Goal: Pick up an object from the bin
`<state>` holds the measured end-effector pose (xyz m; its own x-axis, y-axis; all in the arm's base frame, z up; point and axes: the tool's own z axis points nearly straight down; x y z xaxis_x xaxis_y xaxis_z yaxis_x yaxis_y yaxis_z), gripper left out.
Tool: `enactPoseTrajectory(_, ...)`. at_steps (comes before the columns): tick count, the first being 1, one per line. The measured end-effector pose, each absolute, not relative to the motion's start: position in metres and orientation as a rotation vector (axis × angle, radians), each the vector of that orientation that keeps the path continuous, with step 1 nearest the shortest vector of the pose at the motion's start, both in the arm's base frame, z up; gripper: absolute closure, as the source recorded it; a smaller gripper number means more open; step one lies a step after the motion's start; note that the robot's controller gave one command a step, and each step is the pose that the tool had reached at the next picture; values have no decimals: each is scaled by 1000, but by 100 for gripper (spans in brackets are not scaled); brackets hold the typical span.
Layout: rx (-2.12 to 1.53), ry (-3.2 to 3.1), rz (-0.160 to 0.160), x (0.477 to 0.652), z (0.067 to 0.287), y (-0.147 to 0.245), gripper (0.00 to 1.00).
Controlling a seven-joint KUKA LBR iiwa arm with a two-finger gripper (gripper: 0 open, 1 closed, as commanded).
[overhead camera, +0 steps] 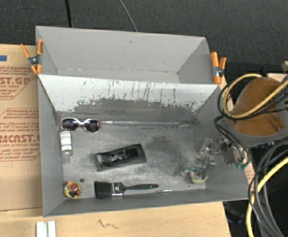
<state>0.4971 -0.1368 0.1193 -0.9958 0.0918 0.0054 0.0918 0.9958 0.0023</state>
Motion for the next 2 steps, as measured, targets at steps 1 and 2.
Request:
enactPoseTrajectory(1,-112,-3137,-2,501,188,-133,100)
enactPoseTrajectory(2,-182,-3141,0,495,230,-119,100)
